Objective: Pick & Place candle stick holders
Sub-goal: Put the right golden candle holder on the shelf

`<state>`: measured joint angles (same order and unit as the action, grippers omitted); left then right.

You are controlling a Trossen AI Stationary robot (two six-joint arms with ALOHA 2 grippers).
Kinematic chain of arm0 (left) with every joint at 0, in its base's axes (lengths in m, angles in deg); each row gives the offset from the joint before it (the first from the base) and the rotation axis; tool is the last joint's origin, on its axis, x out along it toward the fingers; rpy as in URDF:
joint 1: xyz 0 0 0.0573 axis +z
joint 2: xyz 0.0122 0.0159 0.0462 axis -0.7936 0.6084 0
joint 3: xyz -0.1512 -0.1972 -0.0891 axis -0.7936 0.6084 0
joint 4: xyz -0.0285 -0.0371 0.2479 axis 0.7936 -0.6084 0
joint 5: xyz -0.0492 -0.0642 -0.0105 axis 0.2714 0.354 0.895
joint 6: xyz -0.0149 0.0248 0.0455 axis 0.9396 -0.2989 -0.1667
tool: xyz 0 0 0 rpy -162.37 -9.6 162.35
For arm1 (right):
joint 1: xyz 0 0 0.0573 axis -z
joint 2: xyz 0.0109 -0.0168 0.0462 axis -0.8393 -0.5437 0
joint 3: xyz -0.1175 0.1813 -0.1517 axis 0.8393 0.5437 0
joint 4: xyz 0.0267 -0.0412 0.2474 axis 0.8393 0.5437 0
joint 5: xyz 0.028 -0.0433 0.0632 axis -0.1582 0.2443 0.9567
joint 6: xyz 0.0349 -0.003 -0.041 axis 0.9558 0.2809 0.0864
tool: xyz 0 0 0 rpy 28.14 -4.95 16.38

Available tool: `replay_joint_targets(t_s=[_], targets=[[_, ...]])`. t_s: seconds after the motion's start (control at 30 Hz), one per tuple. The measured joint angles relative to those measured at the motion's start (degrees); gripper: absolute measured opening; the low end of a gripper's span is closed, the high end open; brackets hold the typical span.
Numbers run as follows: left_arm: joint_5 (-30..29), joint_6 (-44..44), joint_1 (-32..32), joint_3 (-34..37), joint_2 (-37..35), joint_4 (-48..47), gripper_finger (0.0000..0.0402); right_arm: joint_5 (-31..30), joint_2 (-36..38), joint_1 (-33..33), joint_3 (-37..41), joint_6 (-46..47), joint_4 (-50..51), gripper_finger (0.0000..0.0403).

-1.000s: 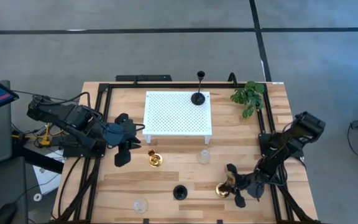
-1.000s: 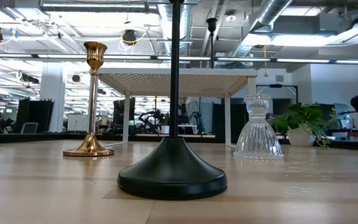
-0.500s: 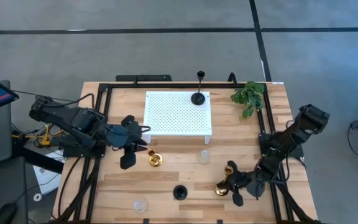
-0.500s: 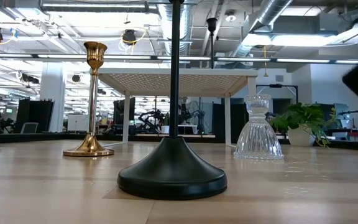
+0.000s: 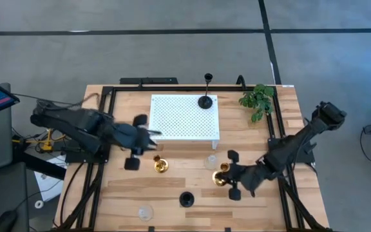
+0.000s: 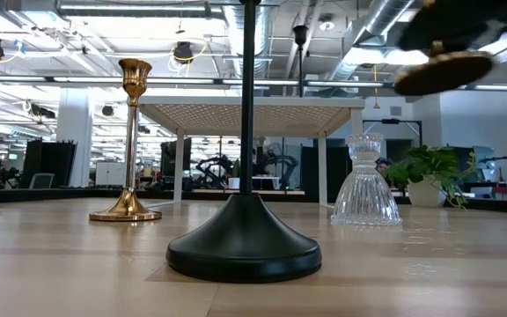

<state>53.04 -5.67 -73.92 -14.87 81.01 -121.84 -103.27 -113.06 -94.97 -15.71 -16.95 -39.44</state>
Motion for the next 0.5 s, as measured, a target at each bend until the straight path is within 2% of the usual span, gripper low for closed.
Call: replay_joint_targets(t_s=[0.23, 0.4, 0.5], targets=[[0.0, 0.4, 1.9, 0.0, -8.5, -0.2, 0.0031, 5.3, -0.1, 8.4, -0.1, -6.5, -6.0, 0.0001], [0.0, -0.1, 1.9, 0.0, -8.9, -0.2, 0.0016, 6.7, -0.1, 12.0, -0.1, -10.8, -12.6, 0.0001], [-0.2, -5.5, 1.9, 0.0, -8.0, -1.2, 0.0013, 6.7, -0.1, 14.0, -0.1, -13.7, -17.2, 0.0]])
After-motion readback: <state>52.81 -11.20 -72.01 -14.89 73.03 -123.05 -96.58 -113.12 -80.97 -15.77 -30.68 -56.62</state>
